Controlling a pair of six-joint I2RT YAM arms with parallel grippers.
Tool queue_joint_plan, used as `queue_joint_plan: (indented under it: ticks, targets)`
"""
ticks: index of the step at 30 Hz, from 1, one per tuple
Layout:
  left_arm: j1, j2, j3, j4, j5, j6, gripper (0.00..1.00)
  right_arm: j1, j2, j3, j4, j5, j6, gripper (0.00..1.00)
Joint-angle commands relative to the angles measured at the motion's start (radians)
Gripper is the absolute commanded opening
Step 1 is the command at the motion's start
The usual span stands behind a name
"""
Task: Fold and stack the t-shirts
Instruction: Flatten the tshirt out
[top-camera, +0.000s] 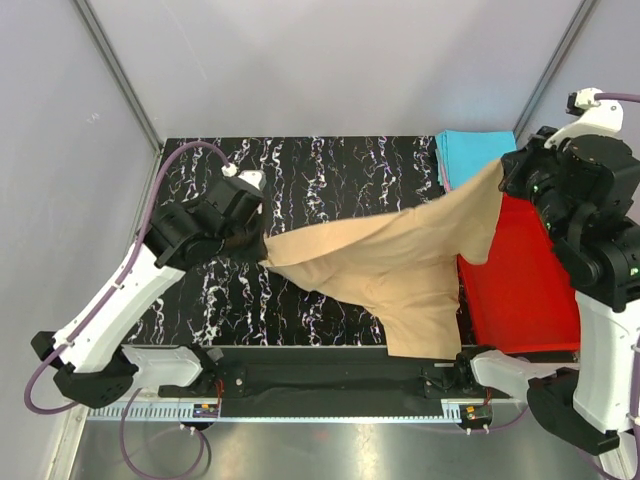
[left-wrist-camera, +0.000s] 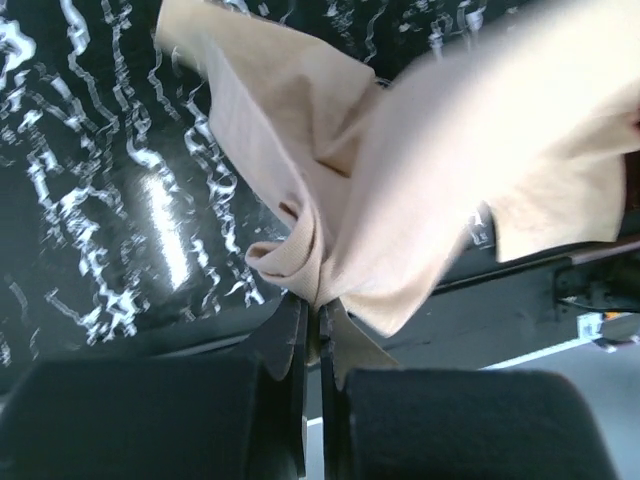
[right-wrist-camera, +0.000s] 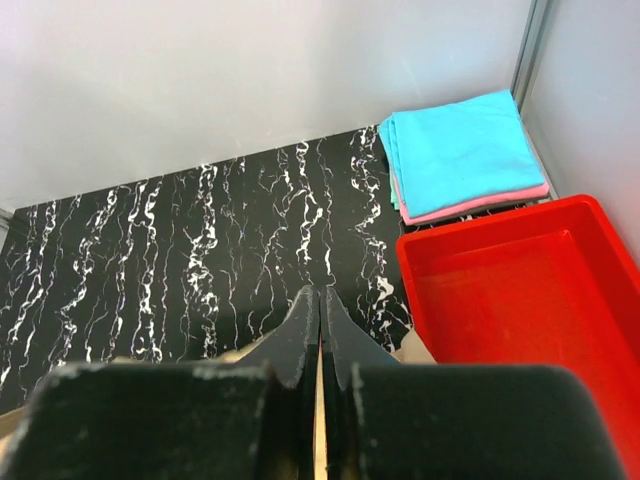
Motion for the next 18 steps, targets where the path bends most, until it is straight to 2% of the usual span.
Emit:
queue_joint_plan:
  ticks: [1, 5, 9, 10, 11, 12, 13, 15, 16, 17, 18]
  targets:
    - [-0.006, 0.003, 0.039, -0.127, -0.123, -0.024, 0.00, -0.005, 0.032, -0.007, -0.007, -0.029, 0.001, 0.00]
    - [-0.005, 0.058, -0.005, -0.098, -0.149, 0.020, 0.02, -0.005, 0.034, -0.098, 0.067, -0.028, -0.010, 0.00]
    - [0.061, 0.205, -0.053, 0.101, 0.016, 0.110, 0.06, -0.005, 0.064, -0.178, 0.130, 0.037, -0.024, 0.00]
    - [0.083, 0.244, -0.050, 0.141, 0.098, 0.127, 0.23, -0.005, 0.072, -0.197, 0.140, 0.069, -0.013, 0.00]
    - [0.128, 0.328, -0.041, 0.176, 0.140, 0.150, 0.33, -0.005, 0.107, -0.208, 0.125, 0.169, 0.020, 0.00]
    - [0.145, 0.371, 0.001, 0.253, 0.177, 0.163, 0.37, -0.005, 0.128, -0.208, 0.107, 0.211, 0.036, 0.00]
    - [0.165, 0.447, 0.027, 0.299, 0.311, 0.179, 0.46, -0.005, 0.148, -0.205, 0.092, 0.253, 0.048, 0.00]
    - [0.170, 0.527, 0.138, 0.389, 0.474, 0.228, 0.55, -0.007, 0.190, -0.223, 0.088, 0.327, 0.056, 0.00]
    - [0.173, 0.567, 0.189, 0.390, 0.627, 0.244, 0.57, -0.016, 0.201, -0.228, 0.094, 0.328, 0.054, 0.00]
    - [0.181, 0.622, 0.270, 0.381, 0.656, 0.259, 0.66, -0.021, 0.220, -0.225, 0.101, 0.321, 0.050, 0.00]
    - [0.187, 0.637, 0.288, 0.356, 0.649, 0.261, 0.67, -0.022, 0.228, -0.222, 0.104, 0.316, 0.048, 0.00]
